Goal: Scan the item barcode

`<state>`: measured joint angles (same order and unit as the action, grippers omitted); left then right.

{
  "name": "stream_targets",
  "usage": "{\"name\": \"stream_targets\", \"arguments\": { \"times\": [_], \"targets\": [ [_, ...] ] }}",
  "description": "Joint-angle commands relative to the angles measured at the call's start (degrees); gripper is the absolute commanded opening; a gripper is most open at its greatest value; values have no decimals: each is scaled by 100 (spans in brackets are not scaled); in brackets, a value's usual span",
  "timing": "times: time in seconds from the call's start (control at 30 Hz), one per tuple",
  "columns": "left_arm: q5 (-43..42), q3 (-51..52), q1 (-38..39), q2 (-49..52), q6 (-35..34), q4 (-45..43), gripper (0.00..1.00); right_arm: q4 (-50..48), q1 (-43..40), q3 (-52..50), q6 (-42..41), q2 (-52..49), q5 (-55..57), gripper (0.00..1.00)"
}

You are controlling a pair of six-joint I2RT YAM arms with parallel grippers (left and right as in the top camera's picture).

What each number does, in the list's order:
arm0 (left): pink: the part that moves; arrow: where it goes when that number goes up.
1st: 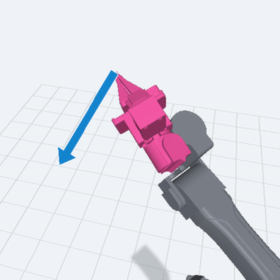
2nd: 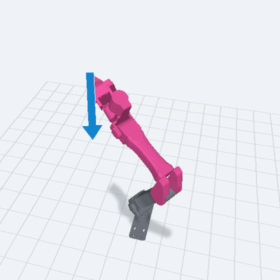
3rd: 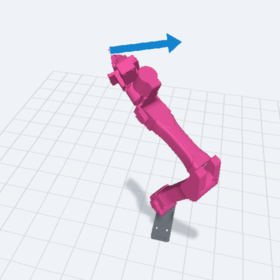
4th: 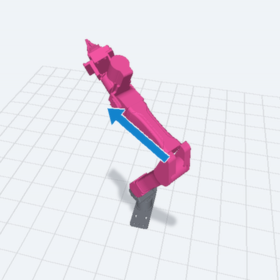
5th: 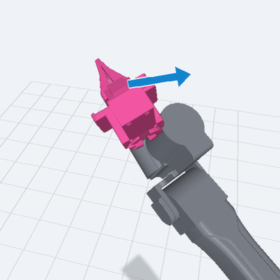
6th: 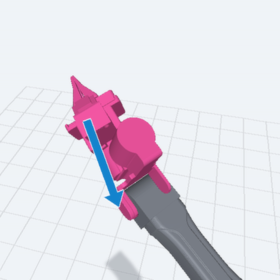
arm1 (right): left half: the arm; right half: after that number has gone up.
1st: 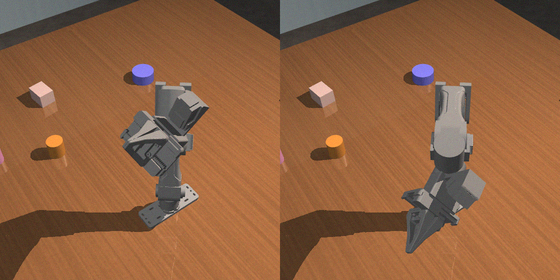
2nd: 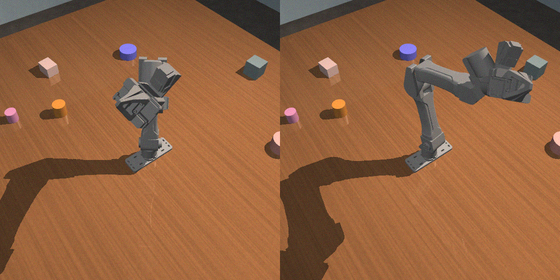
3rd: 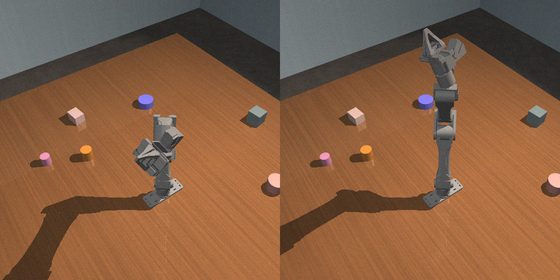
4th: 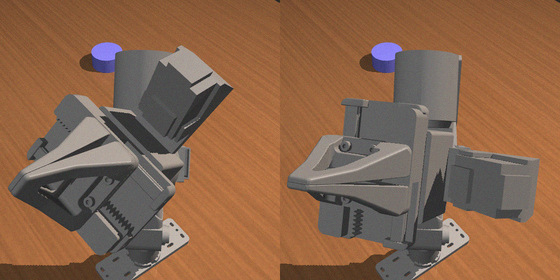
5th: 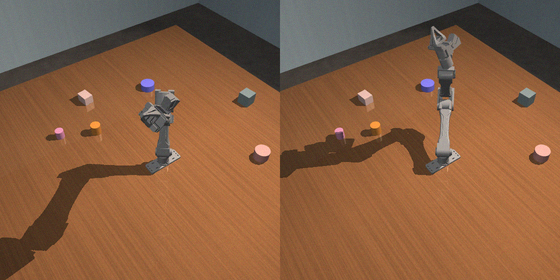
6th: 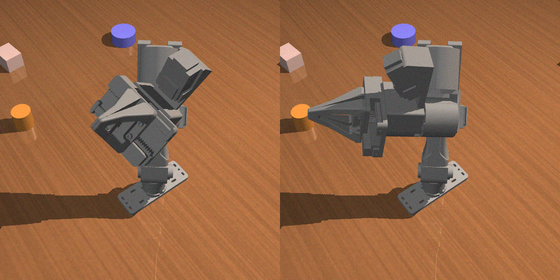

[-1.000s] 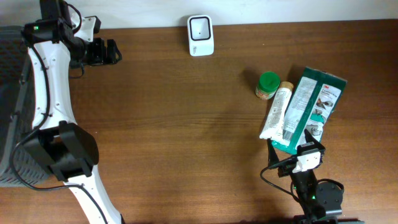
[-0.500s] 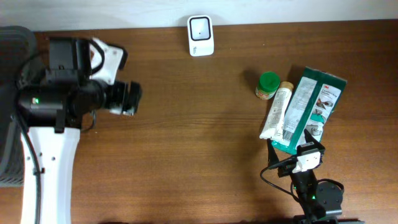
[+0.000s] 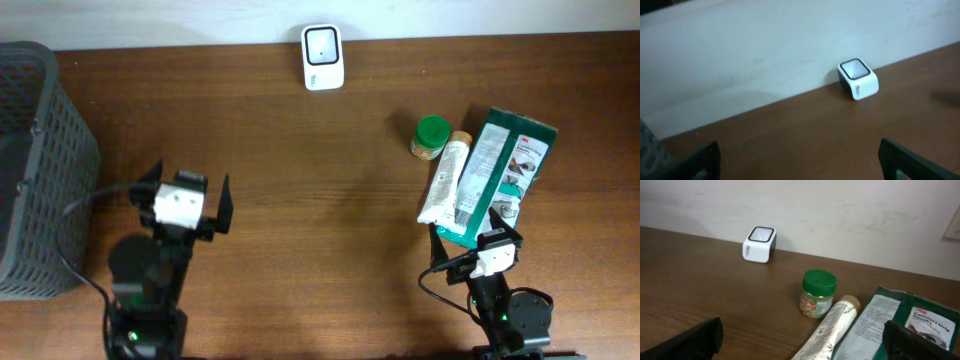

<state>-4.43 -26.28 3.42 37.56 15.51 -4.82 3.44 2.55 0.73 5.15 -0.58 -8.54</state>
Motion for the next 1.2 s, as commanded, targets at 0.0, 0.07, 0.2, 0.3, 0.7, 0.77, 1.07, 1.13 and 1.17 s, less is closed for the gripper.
{"name": "stream_targets", "arguments": {
  "times": [0.0, 0.07, 0.2, 0.3, 0.7, 0.77, 1.07, 1.13, 1.17],
  "targets": [
    [22, 966, -146, -866, 111, -367, 98, 24, 4, -42, 20, 39, -50, 98],
    [20, 1567, -289, -1392, 114, -702, 98, 22, 4, -42, 20, 37, -50, 98],
    [20, 2273, -350, -2221, 540, -844, 98, 24, 4, -42, 20, 39, -50, 98],
    [20, 2518, -352, -2614, 1102, -833, 98, 22, 4, -42, 20, 39, -50, 98],
    [24, 2581, -472, -3729, 1241, 922, 98, 22, 4, -42, 20, 39, -50, 98],
    [20, 2581, -472, -3729, 1244, 916, 98, 24, 4, -42, 20, 39, -50, 98],
    [20, 2579, -472, -3727, 1244, 918, 98, 24, 4, -42, 17, 37, -50, 98],
    [20, 2579, -472, -3727, 1244, 920, 98, 24, 4, -42, 20, 39, -50, 98],
    [22, 2579, -472, -3722, 1244, 922, 98, 24, 4, -42, 20, 37, -50, 98]
  ]
}}
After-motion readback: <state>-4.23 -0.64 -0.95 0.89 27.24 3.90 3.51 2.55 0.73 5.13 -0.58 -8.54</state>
